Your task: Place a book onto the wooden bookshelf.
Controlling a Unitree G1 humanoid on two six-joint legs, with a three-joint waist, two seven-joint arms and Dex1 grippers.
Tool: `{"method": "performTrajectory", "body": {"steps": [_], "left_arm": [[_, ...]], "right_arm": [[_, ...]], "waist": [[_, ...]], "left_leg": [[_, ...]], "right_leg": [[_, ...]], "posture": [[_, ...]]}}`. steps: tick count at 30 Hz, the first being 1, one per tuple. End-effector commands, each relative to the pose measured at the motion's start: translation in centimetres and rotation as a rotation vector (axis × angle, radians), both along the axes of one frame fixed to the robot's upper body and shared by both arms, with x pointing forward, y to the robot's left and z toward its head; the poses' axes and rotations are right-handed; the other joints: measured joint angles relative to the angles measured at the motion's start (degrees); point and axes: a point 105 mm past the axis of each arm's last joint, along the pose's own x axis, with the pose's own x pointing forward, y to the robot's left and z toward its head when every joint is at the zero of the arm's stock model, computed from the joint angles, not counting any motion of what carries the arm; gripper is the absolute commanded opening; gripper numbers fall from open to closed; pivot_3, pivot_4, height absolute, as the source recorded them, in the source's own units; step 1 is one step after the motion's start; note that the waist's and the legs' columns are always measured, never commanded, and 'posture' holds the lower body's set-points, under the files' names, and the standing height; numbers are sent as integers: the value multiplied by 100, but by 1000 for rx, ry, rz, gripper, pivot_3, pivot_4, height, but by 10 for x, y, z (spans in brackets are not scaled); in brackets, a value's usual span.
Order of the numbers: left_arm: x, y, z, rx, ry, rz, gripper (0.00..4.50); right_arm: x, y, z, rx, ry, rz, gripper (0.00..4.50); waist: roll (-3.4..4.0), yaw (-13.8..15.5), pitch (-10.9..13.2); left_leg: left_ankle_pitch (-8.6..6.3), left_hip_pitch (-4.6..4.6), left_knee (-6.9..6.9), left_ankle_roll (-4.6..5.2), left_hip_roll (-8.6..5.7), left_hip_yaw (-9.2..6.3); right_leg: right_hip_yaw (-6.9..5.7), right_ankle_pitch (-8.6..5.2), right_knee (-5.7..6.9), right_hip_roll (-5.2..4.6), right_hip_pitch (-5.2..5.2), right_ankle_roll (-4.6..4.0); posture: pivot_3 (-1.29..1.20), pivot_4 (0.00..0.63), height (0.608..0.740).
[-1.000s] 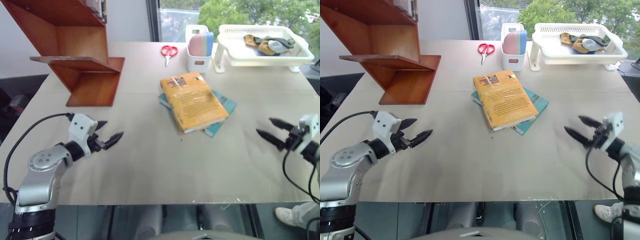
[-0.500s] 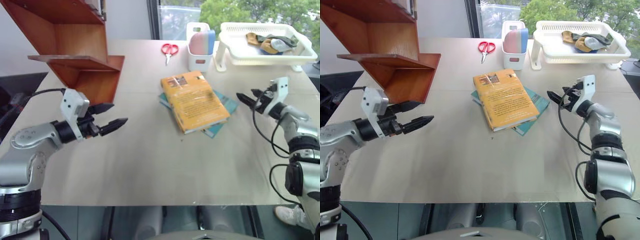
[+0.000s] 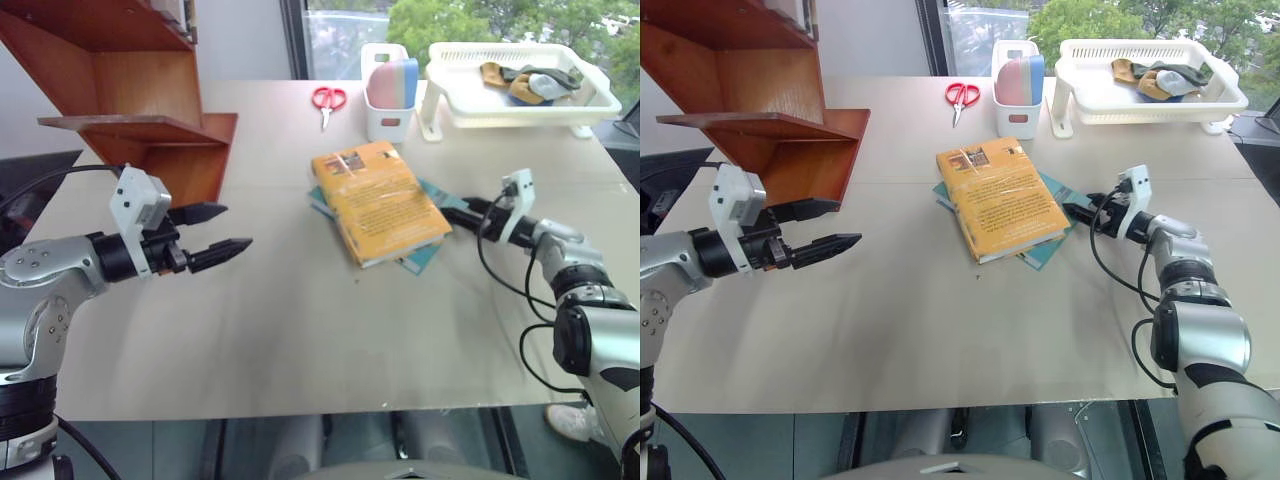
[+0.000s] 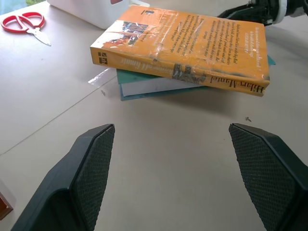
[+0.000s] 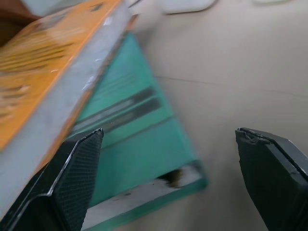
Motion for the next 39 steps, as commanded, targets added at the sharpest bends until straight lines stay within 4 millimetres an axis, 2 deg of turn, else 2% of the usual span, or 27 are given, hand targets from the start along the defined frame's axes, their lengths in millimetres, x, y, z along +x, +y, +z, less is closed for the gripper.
{"method": "performTrajectory", "body": {"steps": [1, 9, 16, 18, 22, 26, 31, 39], "left_arm": [[-5, 4, 13, 26, -48, 11, 3982], [-9, 3, 12, 1, -40, 15, 3982], [-10, 3, 7, 1, -24, 18, 3982], [-10, 3, 6, 1, -23, 19, 3982], [-10, 4, 5, 2, -24, 24, 3982], [-11, 5, 5, 3, -25, 29, 3982], [-11, 6, 5, 9, -29, 37, 3982], [-11, 9, 7, 19, -42, 51, 3982]], "right_arm": [[-16, 16, 1, 34, -19, 186, 4500], [-38, 38, 2, 96, -30, 404, 4500], [-57, 53, -2, 63, -47, 525, 4500], [-52, 54, -3, 45, -55, 472, 4500], [-35, 47, 12, 89, -77, 341, 4500], [-26, 44, 21, 82, -87, 291, 4500], [-23, 66, 13, -50, -87, 339, 4500], [-18, 88, 3, -199, -91, 400, 4500]], "waist": [[1, 5, 1], [1, 17, 3], [1, 23, 4], [1, 25, 4], [2, 23, 5], [2, 20, 6], [1, 20, 6], [2, 15, 7]], "left_leg": [[0, 0, -1, 0, 1, 0], [0, 0, -1, -1, 3, -4], [0, 0, -1, -1, 4, -7], [0, 0, -1, -2, 4, -8], [1, 1, 0, -3, 4, -7], [2, 1, -1, -4, 3, -7], [1, -1, -2, -4, 4, -6], [3, -3, -2, -6, 4, 2]], "right_leg": [[-1, 0, 0, 0, 0, 0], [-2, 0, 4, -2, 0, 0], [-4, 0, 5, -3, -2, 0], [-6, 0, 6, -3, -2, 0], [-4, 0, 9, -3, -2, 0], [-4, 0, 8, -3, -3, 0], [-3, 0, 8, -3, -9, 0], [6, 0, 16, -2, -20, 0]], "posture": [[0, 150, 740], [0, 150, 740], [0, 150, 740], [0, 150, 740], [0, 150, 740], [0, 150, 740], [0, 150, 740], [0, 150, 740]]}}
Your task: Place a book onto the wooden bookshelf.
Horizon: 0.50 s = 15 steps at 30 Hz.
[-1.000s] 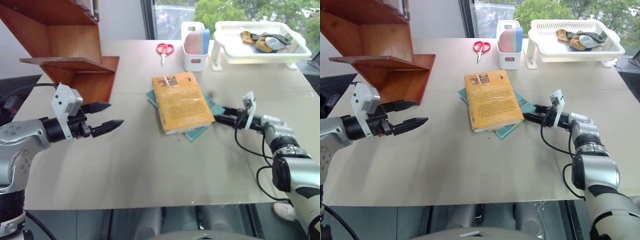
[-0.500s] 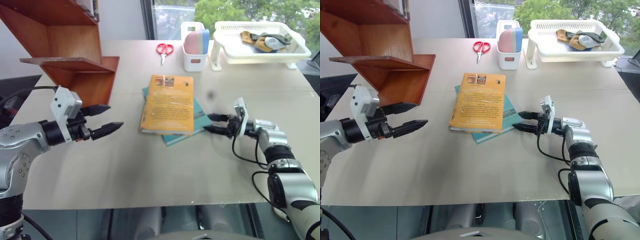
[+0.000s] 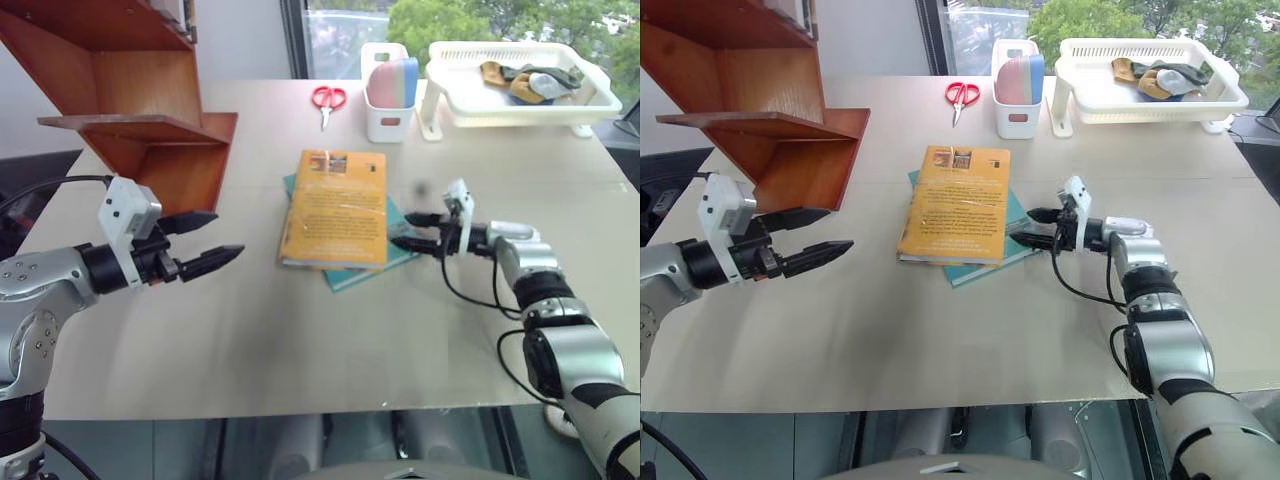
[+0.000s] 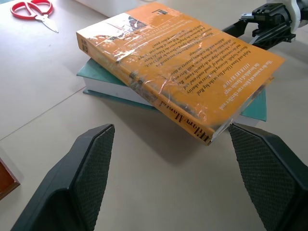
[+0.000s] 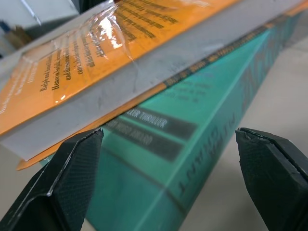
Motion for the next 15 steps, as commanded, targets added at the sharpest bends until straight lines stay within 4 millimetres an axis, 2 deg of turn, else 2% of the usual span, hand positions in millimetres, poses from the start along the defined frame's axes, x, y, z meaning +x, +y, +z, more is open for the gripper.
{"method": "performTrajectory", "body": {"steps": [1, 6, 15], "left_arm": [[-3, 2, 13, 29, -65, 7, 3982], [-5, 4, 12, 33, -71, 26, 3982], [-8, 7, 11, 39, -75, 46, 3982]], "right_arm": [[-2, 7, -2, -76, -35, 63, 4500], [-18, 13, -15, -145, 18, 212, 4500], [-37, 12, -18, -177, 54, 382, 4500]], "waist": [[0, 2, 0], [-1, 3, -1], [-1, 4, -1]], "left_leg": [[0, 0, 0, -1, 0, -1], [0, 0, -4, -1, 1, -2], [0, 2, -4, -1, 2, -2]], "right_leg": [[-1, 0, 0, 0, 0, 0], [-1, 0, -3, 1, 0, 0], [-1, 0, -2, -1, 1, 0]], "posture": [[0, 150, 740], [0, 150, 740], [0, 150, 740]]}}
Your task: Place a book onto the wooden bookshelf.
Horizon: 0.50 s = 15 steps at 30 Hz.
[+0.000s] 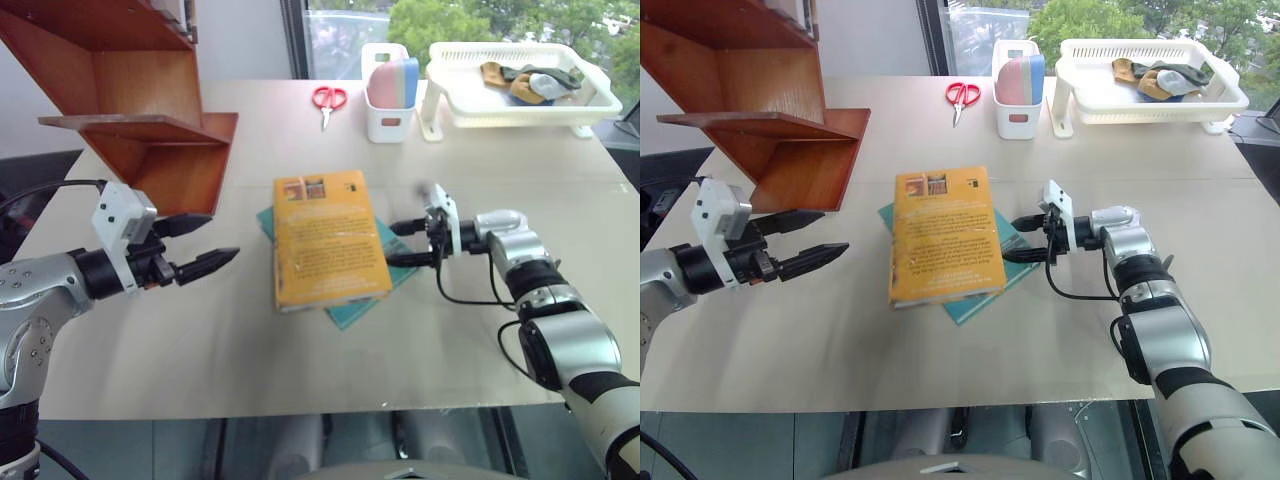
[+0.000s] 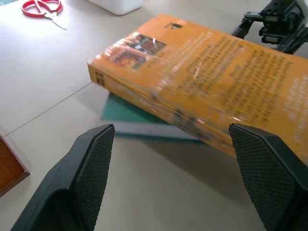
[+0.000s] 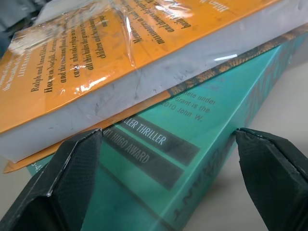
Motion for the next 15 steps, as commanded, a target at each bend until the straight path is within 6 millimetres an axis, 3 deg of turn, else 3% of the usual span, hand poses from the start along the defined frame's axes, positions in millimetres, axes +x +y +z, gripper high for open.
{"method": "performTrajectory", "body": {"steps": [1, 7, 15], "left_arm": [[-4, -1, 13, 27, -61, 2, 3982], [-9, 0, 6, 13, -25, 10, 3982], [-12, -1, -7, -49, 27, 14, 3982]], "right_arm": [[-11, -7, -8, -59, 41, 72, 4500], [-5, -16, 6, -16, -33, 16, 4500], [-7, -50, 39, 48, -151, -84, 4500]], "waist": [[0, 4, 0], [0, 11, 0], [2, 20, 5]], "left_leg": [[0, 0, 0, 0, 0, 0], [0, -1, 0, 0, -1, -2], [0, -4, -3, 0, -5, -2]], "right_leg": [[0, 0, 0, -1, 0, 0], [-3, 0, 0, -5, 0, 0], [-4, 0, -1, -14, -1, -1]], "posture": [[0, 150, 740], [0, 150, 740], [0, 150, 740]]}}
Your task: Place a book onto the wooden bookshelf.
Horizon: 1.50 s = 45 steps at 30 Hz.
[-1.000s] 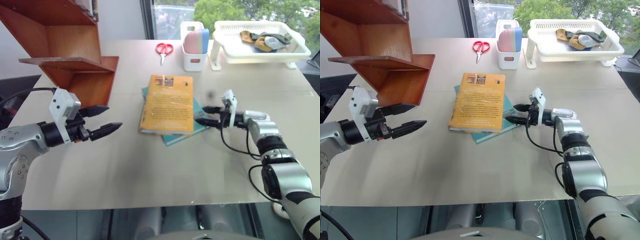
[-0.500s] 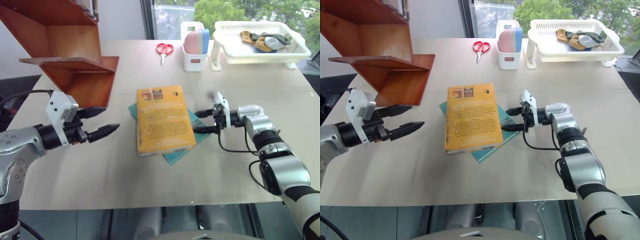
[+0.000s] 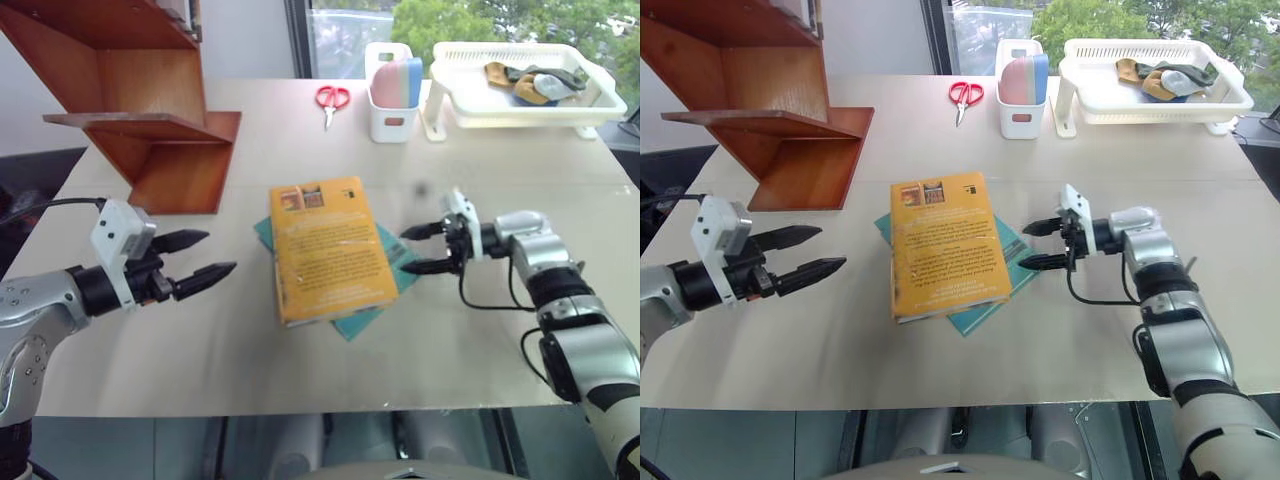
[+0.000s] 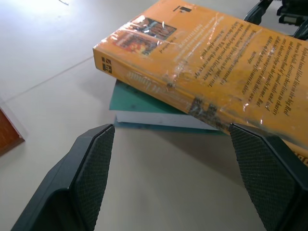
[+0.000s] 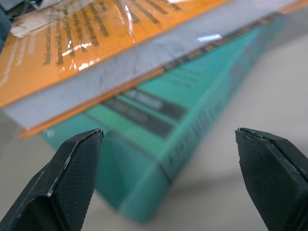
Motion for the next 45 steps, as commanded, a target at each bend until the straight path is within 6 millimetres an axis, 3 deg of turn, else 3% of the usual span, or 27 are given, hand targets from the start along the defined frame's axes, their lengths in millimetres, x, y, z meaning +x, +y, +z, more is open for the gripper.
{"method": "performTrajectory", "body": {"steps": [1, 6, 12, 18, 22, 27, 31, 34, 40, 45], "left_arm": [[-1, -2, 5, -36, -31, -2, 3982], [3, -11, -16, -95, 14, -17, 3982], [2, -22, -2, -110, -30, -115, 3982], [-6, -16, 7, -63, -24, -165, 3982], [-18, -16, 6, -47, -5, -179, 3982], [-27, -13, 2, -46, 12, -156, 3982], [-29, -8, -5, -55, 22, -105, 3982], [-27, -1, -14, -56, 35, -43, 3982], [-5, -6, -31, -265, 61, 55, 3982], [15, -2, -45, -446, 157, 112, 3982]], "right_arm": [[1, -12, 29, 60, -103, -31, 4500], [7, -11, 38, 76, -209, -94, 4500], [22, 1, 33, 12, -244, -128, 4500], [32, 29, 28, -57, -254, -37, 4500], [29, 54, 20, -105, -290, 66, 4500], [24, 85, 25, -72, -314, 162, 4500], [23, 94, 27, -62, -325, 184, 4500], [24, 91, 28, -61, -332, 179, 4500], [25, 45, 45, -51, -369, 134, 4500], [-3, -4, 67, -41, -371, 119, 4500]], "waist": [[2, -4, 1], [1, -19, 2], [0, -7, 3], [0, -36, 5], [0, -41, 8], [0, -41, 8], [1, -21, 9], [1, -17, 9], [8, 33, 14], [6, 37, 14]], "left_leg": [[0, 0, 0, 0, 0, 0], [0, 1, -2, 0, 3, 4], [1, -2, -1, -1, 0, 8], [2, -1, -4, -2, 2, 12], [2, -3, -11, -2, 6, 13], [5, -2, -12, -7, 8, 11], [6, -1, -13, -11, 9, 8], [6, -1, -13, -11, 5, 5], [7, -4, -12, -11, -3, -7], [7, -8, -12, -10, -3, -15]], "right_leg": [[0, 0, 0, 0, 0, 0], [4, 0, 0, 4, -2, 0], [7, 0, 3, 6, -7, 0], [12, 0, 3, 11, -12, 0], [13, -1, -1, 14, -15, -2], [11, -1, 3, 13, -17, -2], [9, -1, 6, 11, -17, -3], [6, -1, 4, 6, -21, -3], [-7, -1, 5, -5, -17, -3], [-14, -1, 4, -4, -10, -3]], "posture": [[0, 150, 740], [0, 150, 740], [0, 150, 740], [0, 150, 740], [0, 150, 740], [0, 150, 740], [0, 150, 740], [0, 150, 740], [0, 150, 740], [0, 150, 740]]}}
